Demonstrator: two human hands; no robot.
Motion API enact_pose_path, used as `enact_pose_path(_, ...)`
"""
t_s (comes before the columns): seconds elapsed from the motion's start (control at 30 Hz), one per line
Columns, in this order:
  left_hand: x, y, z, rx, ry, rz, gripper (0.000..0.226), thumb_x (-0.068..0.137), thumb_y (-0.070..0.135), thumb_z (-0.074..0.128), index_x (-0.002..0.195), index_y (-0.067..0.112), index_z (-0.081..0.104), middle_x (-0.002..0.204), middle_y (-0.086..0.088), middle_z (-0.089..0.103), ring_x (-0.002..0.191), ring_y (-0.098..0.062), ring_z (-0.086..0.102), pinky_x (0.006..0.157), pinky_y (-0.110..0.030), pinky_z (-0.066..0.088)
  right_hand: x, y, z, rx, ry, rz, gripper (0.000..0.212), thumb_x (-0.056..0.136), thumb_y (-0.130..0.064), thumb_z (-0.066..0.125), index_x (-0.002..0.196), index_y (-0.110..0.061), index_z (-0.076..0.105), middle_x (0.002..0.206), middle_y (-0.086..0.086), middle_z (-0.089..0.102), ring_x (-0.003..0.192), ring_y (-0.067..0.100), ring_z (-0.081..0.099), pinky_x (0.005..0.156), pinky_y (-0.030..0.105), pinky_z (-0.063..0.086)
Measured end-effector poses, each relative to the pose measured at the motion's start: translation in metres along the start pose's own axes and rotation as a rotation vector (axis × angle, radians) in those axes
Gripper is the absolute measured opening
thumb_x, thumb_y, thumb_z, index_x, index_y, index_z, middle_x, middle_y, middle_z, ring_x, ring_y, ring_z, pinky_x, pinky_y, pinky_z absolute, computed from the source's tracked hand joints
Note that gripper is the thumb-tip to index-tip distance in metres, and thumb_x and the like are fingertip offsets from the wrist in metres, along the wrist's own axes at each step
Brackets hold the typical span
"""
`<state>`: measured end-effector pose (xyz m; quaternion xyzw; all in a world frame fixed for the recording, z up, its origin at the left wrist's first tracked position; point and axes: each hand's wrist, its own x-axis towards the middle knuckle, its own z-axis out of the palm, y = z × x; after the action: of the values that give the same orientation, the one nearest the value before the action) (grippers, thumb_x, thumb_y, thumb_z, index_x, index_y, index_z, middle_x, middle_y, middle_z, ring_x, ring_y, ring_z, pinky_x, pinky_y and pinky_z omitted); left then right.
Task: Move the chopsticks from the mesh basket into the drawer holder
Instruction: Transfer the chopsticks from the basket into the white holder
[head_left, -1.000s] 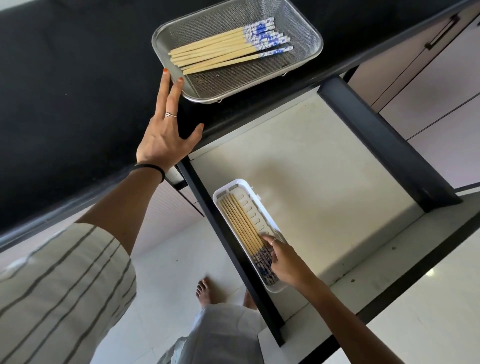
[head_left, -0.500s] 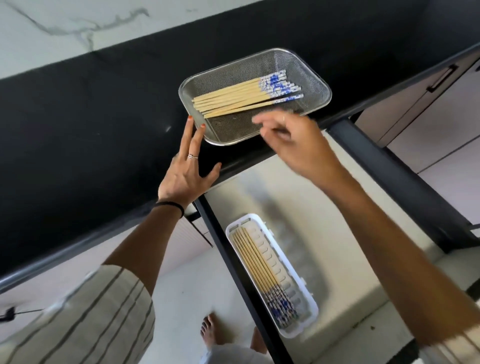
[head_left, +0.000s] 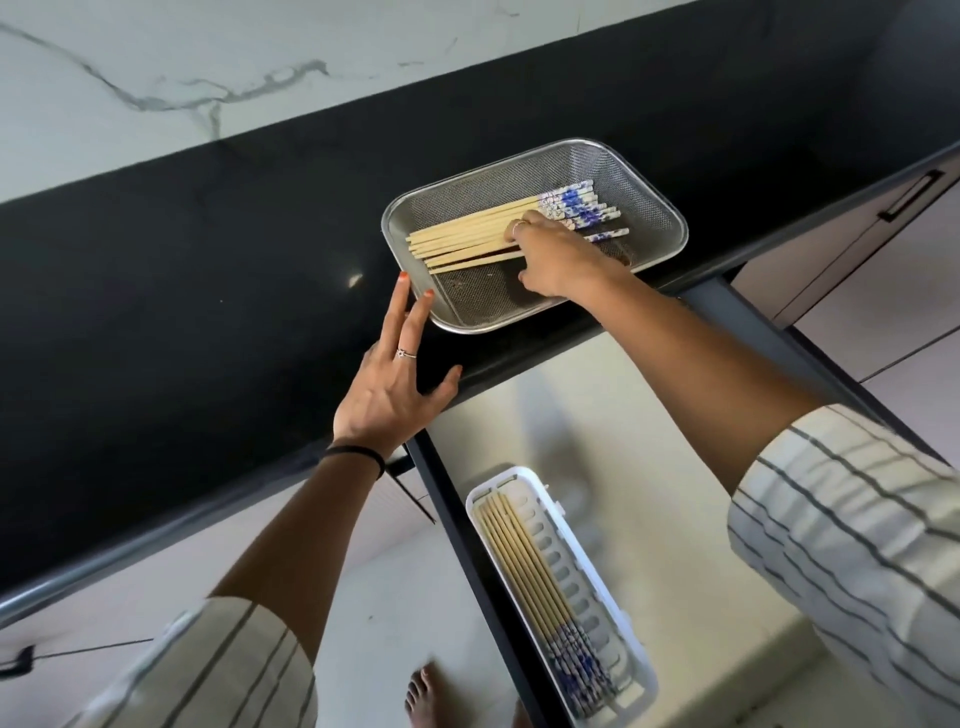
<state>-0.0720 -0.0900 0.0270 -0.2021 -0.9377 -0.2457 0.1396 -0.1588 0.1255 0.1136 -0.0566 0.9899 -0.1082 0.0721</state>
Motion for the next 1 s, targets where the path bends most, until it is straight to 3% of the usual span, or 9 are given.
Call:
enact_pose_path(0.17,-0.001,0.0,-0.001,0.005,-0.006,0.003,0.087,0.085,0.047,0.059,0.151,0.03,0.006,0.162,0.007,-0.004,0.106,-0.034,0.062,0.085,-0.039,0.054,0.006,-0.004,0.006,-0.101,0.031,0.013,0.061,0.081,0.003,0.058,0.137,-0.01,0.04,0.146,0.007,0.032,0.126,0.031,0.041,0.1,0.048,0.042)
enact_pose_path(0.33,0.0,0.001,-0.002,0.006,-0.012,0.004,0.086,0.086,0.048,0.056,0.152,0.029,0.006,0.162,0.007,-0.003,0.107,-0.034,0.061,0.086,-0.041,0.055,0.016,-0.003,0.015,-0.208,0.079,0.048,0.07,0.079,0.002,0.063,0.141,-0.01,0.032,0.142,0.007,0.033,0.139,0.03,0.027,0.114,0.056,0.02)
enact_pose_path(0.4,-0.001,0.0,-0.002,0.015,-0.013,0.006,0.086,0.086,0.048,0.057,0.152,0.029,0.006,0.162,0.007,-0.004,0.106,-0.034,0.062,0.086,-0.041,0.055,0.019,-0.002,0.015,-0.231,0.082,0.083,0.067,0.08,0.0,0.064,0.14,-0.008,0.034,0.142,0.009,0.035,0.137,0.03,0.03,0.114,0.057,0.019)
enact_pose_path(0.5,-0.001,0.0,-0.002,0.023,-0.017,0.001,0.086,0.086,0.048,0.057,0.152,0.03,0.005,0.162,0.007,-0.004,0.106,-0.035,0.062,0.086,-0.041,0.055,0.02,-0.003,0.013,-0.284,0.028,0.088,0.05,0.082,0.002,0.059,0.13,-0.009,0.048,0.134,0.009,0.046,0.121,0.03,0.049,0.106,0.053,0.03)
enact_pose_path(0.7,-0.001,0.001,-0.003,-0.004,-0.029,-0.003,0.084,0.086,0.049,0.055,0.151,0.033,0.004,0.161,0.008,-0.005,0.112,-0.036,0.059,0.088,-0.043,0.055,0.013,-0.005,0.003,-0.383,0.019,-0.009,0.037,0.087,0.005,0.048,0.122,-0.009,0.055,0.117,0.01,0.061,0.108,0.03,0.058,0.087,0.041,0.041)
enact_pose_path(1.0,0.0,0.0,-0.001,-0.041,-0.036,0.002,0.087,0.085,0.048,0.058,0.151,0.035,0.002,0.161,0.009,-0.005,0.108,-0.037,0.059,0.089,-0.045,0.053,-0.024,-0.009,-0.033,-0.275,0.276,-0.102,0.041,0.082,0.008,0.049,0.122,-0.003,0.047,0.109,0.019,0.064,0.096,0.039,0.062,0.066,0.041,0.041)
